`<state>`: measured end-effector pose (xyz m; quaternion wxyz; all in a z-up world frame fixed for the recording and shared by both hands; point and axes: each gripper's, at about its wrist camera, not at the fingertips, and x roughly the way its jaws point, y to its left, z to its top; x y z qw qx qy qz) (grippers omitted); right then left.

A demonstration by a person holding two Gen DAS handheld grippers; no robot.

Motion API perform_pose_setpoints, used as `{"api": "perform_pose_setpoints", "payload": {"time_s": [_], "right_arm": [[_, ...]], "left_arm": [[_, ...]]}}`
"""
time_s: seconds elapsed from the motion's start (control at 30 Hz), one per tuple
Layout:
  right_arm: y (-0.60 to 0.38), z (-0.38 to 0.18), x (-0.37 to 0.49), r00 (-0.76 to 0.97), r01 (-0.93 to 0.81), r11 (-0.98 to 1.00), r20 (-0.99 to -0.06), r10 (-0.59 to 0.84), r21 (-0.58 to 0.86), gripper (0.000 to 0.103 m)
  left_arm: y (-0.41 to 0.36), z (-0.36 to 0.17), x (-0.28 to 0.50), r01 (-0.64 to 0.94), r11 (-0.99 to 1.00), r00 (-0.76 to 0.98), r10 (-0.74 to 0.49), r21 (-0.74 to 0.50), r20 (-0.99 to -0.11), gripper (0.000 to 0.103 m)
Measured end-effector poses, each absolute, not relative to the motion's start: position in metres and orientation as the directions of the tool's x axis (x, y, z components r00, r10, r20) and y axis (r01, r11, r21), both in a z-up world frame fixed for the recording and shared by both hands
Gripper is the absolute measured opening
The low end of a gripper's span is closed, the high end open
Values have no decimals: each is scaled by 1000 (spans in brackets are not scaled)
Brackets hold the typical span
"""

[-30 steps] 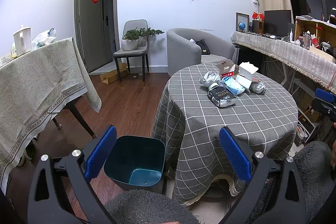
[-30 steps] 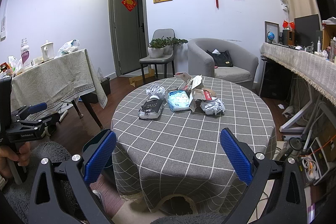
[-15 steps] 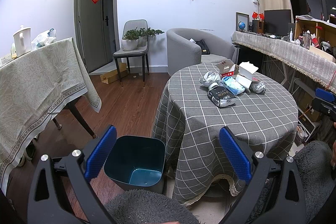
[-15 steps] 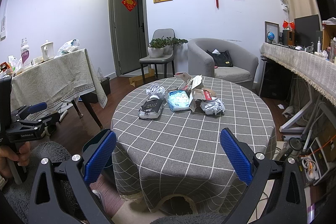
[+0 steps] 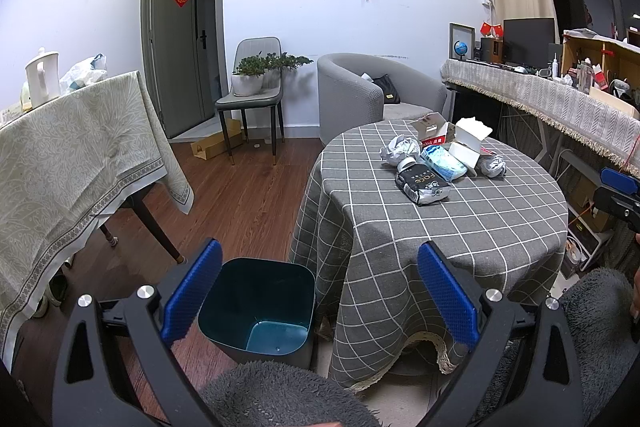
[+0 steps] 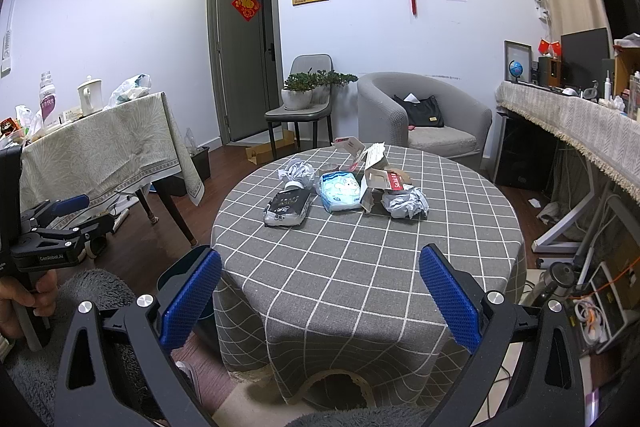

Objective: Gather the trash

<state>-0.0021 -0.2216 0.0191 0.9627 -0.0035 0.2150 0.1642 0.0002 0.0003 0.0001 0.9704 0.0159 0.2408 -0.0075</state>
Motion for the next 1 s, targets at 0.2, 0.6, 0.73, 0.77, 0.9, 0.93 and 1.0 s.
{"api": "perform_pose_setpoints", "payload": {"time_s": [0.2,0.6,0.73,0.77,0.9,0.93,1.0], "right_arm": [[-222,21,-2,855,-315,946,-412,315,70,100],[-231,33,6,873,-259,962,-406,270,82,100],[-230,34,15,876,-247,967,-411,252,67,100],[-230,34,18,876,-243,968,-414,248,66,100],[-232,35,31,871,-241,968,-423,248,70,100],[-232,35,35,870,-244,968,-426,248,64,100],[-230,36,43,868,-248,968,-433,242,42,100]], "left_arm": [[3,0,3,18,999,883,-1,33,-470,100],[-1,10,4,31,999,875,-21,13,-483,99],[-16,9,12,64,998,868,-47,17,-495,99],[-20,9,15,70,997,865,-53,15,-500,99],[-28,7,31,85,996,842,-88,-31,-533,99],[-30,7,35,89,995,837,-99,-45,-538,99],[-36,7,44,94,994,827,-110,-57,-552,99]]}}
